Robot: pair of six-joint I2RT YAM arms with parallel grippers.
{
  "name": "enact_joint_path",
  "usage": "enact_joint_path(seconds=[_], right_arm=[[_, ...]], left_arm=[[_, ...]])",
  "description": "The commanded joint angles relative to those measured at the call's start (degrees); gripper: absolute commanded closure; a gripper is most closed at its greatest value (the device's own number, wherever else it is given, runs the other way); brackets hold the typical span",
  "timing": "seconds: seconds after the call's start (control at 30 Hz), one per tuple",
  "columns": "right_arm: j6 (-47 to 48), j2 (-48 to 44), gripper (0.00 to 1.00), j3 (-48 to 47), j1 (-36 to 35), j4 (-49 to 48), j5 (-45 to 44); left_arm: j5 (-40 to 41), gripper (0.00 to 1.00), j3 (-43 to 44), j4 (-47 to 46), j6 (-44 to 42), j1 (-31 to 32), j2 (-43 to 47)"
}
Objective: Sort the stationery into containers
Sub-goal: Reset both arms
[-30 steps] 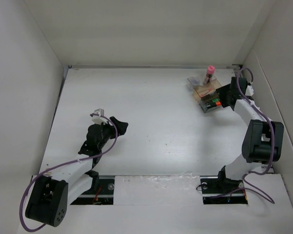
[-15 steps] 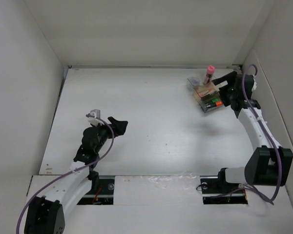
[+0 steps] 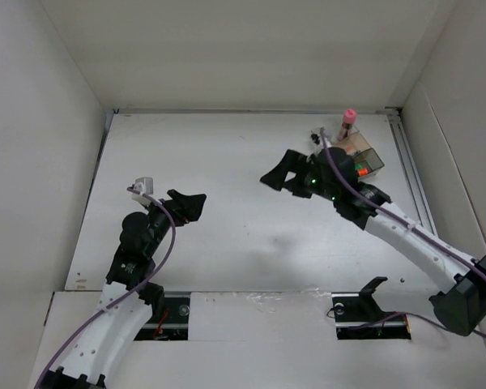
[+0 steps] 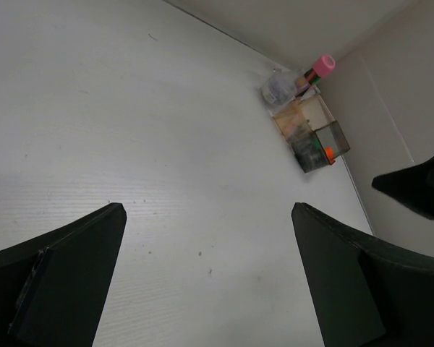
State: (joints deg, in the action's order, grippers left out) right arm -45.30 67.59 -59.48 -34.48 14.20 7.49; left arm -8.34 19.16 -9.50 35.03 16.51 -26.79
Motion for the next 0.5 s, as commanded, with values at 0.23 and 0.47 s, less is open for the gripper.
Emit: enact_joint_path(seconds=[0.23,0.47], right_arm=[[7.33,1.04,0.0,6.65,-20.1,-5.49,-13.98],[7.86,1.05,0.0,9.74,-22.39,-7.43,-17.51]], left_arm=[[7.19,0.0,8.69,9.58,3.65,0.19,0.34],[11.32,0.0,9.93,8.44,1.89,0.19,0.33]])
